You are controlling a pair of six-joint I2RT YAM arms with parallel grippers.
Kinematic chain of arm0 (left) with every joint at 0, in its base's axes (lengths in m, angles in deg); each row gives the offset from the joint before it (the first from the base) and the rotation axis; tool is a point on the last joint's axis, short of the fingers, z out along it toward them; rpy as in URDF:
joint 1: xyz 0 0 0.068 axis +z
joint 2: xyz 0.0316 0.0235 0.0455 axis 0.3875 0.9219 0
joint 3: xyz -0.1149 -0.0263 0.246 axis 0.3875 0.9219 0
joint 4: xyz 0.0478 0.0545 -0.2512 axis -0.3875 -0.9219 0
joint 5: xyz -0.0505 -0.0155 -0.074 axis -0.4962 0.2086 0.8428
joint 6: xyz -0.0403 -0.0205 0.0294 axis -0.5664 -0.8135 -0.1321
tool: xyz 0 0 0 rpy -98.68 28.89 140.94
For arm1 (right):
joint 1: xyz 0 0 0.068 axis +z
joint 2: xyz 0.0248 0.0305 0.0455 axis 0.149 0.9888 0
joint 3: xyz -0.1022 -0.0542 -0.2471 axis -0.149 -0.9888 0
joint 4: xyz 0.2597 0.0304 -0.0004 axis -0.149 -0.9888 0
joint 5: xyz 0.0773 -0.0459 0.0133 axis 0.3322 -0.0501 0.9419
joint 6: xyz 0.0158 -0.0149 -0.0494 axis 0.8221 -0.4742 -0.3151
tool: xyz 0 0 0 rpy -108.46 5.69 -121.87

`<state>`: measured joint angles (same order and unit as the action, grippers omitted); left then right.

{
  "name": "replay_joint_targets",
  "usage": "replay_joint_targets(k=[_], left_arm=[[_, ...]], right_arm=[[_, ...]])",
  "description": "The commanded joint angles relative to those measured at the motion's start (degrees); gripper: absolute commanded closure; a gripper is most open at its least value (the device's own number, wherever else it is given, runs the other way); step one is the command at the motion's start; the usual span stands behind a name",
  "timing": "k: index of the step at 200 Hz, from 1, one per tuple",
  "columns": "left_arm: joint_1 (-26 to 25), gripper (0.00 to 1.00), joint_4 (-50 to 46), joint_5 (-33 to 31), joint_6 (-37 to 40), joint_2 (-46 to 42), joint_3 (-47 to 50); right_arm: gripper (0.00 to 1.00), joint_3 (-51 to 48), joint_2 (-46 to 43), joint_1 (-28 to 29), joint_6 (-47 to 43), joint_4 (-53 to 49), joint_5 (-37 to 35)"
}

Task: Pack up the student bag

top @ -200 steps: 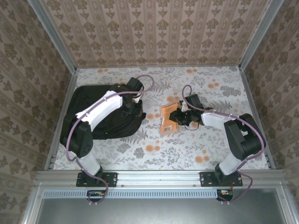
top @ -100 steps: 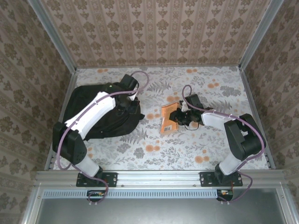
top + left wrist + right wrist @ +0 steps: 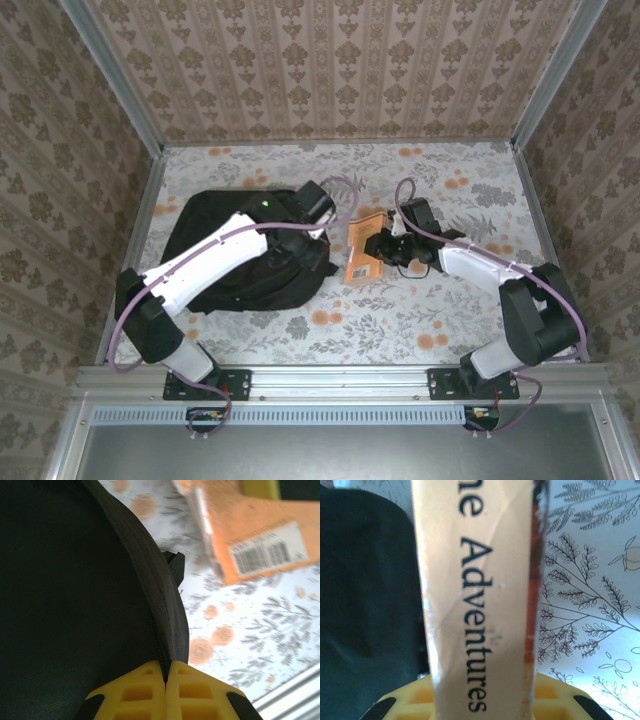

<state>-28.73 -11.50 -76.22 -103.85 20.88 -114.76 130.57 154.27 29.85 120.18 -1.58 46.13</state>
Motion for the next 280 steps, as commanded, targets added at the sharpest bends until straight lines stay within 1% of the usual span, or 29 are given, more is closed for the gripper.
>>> replay_joint_targets(k=[1, 10, 33, 46, 66, 112, 161, 186, 242, 280], left_arm=[[-0.5, 1.0, 4.0, 3.0, -3.5, -1.4, 2.4], [0.4, 1.0, 6.5, 5.0, -4.6, -2.6, 5.2], [4.2, 0.99, 15.6, 15.4, -8.5, -5.7, 13.4], [5.9, 0.98, 20.3, 20.1, -10.9, -7.0, 17.4], [7.0, 0.94, 24.2, 24.2, -12.9, -8.0, 20.5], [9.6, 0.93, 27.1, 27.7, -14.0, -9.6, 23.1], [11.5, 0.97, 26.7, 28.7, -13.8, -11.5, 23.5], [11.6, 0.94, 26.7, 29.7, -13.8, -11.6, 23.9], [11.8, 0.94, 28.9, 30.9, -15.0, -11.3, 25.8], [12.4, 0.9, 29.5, 31.7, -15.4, -11.6, 26.2]], right_arm=[[1.0, 1.5, -1.8, 0.2, -0.5, -1.3, -1.3], [1.0, 1.2, -1.5, 0.3, -0.3, -1.0, -1.0], [1.0, 0.2, -0.8, 0.3, 0.5, 0.4, -0.2], [1.0, 0.0, -0.2, 0.3, 0.9, 1.0, 0.2], [1.0, 0.0, 0.3, 0.3, 1.2, 1.4, 0.7], [1.0, -0.2, 0.4, 0.3, 1.5, 1.6, 0.7], [1.0, 0.3, 0.4, 0.3, 1.3, 0.8, 0.7], [1.0, 0.7, 0.4, 0.3, 1.1, 0.5, 0.8], [1.0, 1.0, 0.3, 0.3, 1.0, 0.0, 1.3], [1.0, 0.8, 0.1, 0.4, 1.0, 0.1, 1.4]])
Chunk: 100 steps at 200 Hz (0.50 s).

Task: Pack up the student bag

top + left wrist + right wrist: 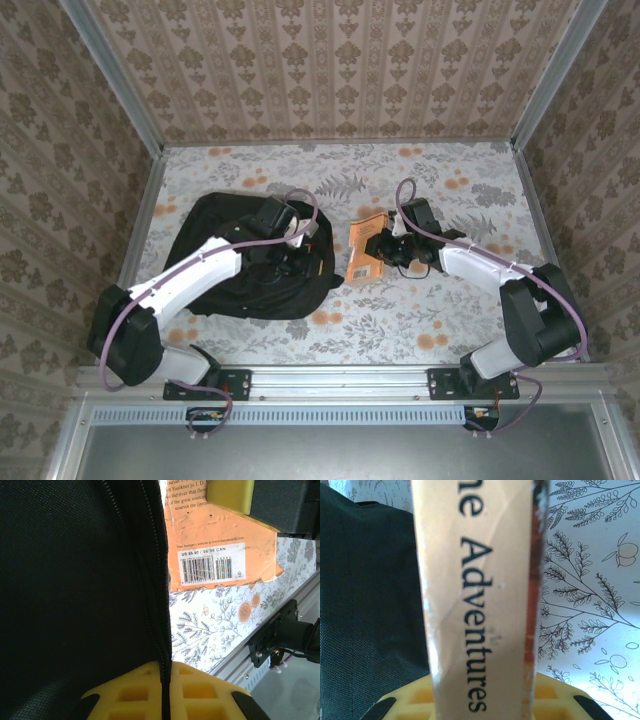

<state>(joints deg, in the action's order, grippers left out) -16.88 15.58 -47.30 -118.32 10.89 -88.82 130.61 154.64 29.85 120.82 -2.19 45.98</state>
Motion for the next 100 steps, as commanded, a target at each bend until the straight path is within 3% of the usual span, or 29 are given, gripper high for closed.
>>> replay_joint_targets(k=[1, 100], left_arm=[[0.5, 0.9, 2.4, 2.8, -0.9, -1.6, 0.3], [1.2, 0.84, 2.8, 3.5, -0.7, -2.7, 2.1]], right_arm=[[1.0, 0.7, -0.2, 0.4, 0.4, 0.8, 1.5], [1.0, 0.2, 0.0, 1.1, 0.7, 1.1, 1.0]])
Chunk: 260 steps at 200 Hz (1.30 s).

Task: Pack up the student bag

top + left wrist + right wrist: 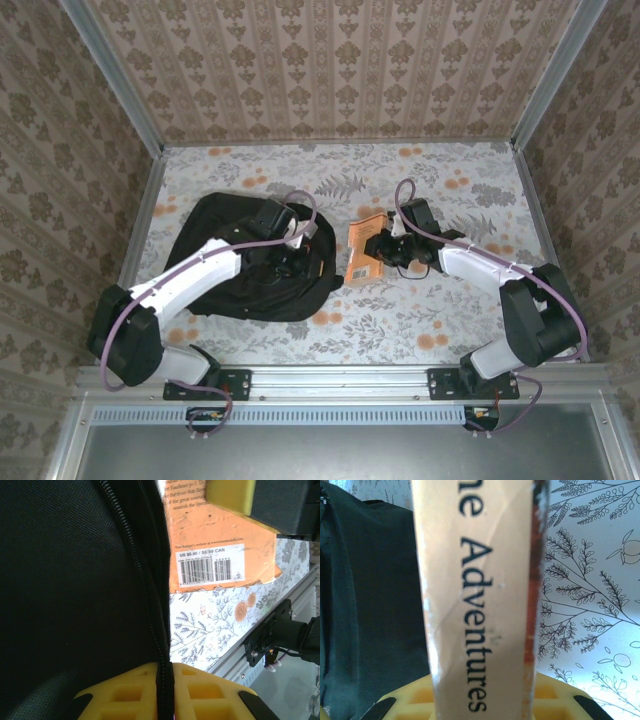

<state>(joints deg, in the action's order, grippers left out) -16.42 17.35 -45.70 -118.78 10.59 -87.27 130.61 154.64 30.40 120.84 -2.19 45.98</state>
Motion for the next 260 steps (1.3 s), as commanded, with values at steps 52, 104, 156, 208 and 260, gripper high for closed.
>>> replay_joint_targets(k=[52, 104, 156, 208, 260], left_arm=[[1.5, 0.9, 0.5, 2.4, 0.2, -3.5, 0.7], [0.7, 0.77, -3.8, -2.4, 2.3, -2.1, -1.3], [-1.8, 0.58, -7.0, -5.4, 4.6, 0.3, -3.4], [-4.3, 0.56, -8.4, -8.1, 5.8, 3.0, -5.6], [-4.5, 0.8, -9.4, -9.7, 7.1, 3.8, -6.3]], right_arm=[[1.0, 0.1, 0.6, 1.0, 0.9, 1.4, 0.8], [1.0, 0.3, 0.2, 1.0, 0.3, 0.5, 0.2], [1.0, 0.8, 0.8, 1.0, 0.1, 0.0, 0.2], [1.0, 0.8, 1.9, 1.0, 0.0, 0.1, 0.6], [1.0, 0.7, 1.5, 1.0, -0.1, 0.0, 0.5]])
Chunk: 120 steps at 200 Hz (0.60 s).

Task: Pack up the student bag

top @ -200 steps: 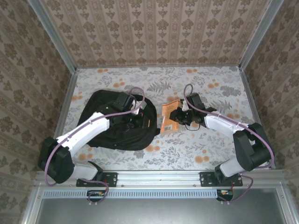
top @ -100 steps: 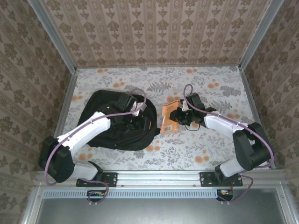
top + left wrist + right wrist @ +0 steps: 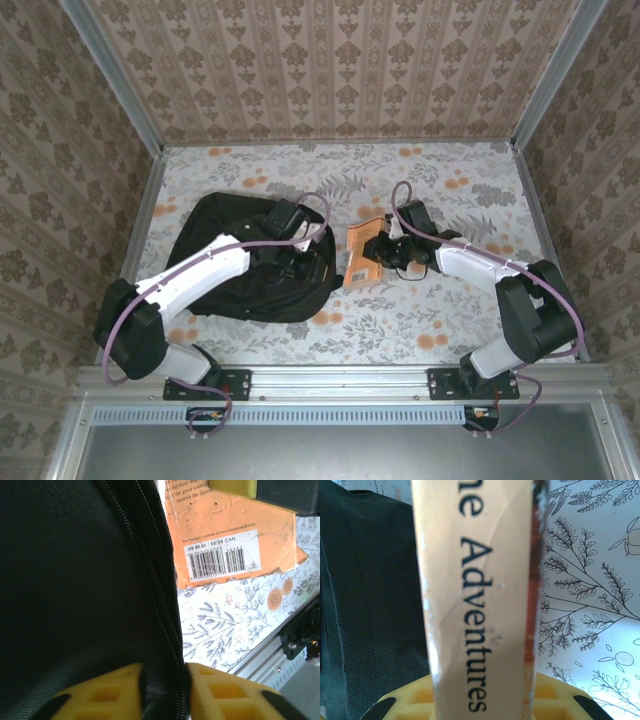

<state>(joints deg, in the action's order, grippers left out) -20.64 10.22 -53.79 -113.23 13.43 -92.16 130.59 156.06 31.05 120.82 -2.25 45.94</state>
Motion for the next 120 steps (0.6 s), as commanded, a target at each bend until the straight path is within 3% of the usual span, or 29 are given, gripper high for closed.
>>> replay_joint_targets(k=[1, 45, 83, 120], left_arm=[[-0.3, 0.81, -2.3, -1.6, 1.6, 1.0, -1.5], [-0.9, 0.86, -3.7, -2.8, 2.7, 1.3, -2.1], [-2.6, 0.58, -6.3, -8.1, 3.2, -1.0, -4.1], [-5.7, 0.48, -9.5, -11.2, 5.3, -1.3, -6.1]], right_arm=[[1.0, 0.7, 0.1, 0.3, -0.1, 0.1, 0.6], [1.0, 0.3, 0.4, 0.3, 0.1, 0.6, 0.4], [1.0, 0.1, 0.3, 0.3, 0.1, 0.8, 0.5], [1.0, -0.1, 0.8, 0.3, 0.4, 1.3, 0.5]])
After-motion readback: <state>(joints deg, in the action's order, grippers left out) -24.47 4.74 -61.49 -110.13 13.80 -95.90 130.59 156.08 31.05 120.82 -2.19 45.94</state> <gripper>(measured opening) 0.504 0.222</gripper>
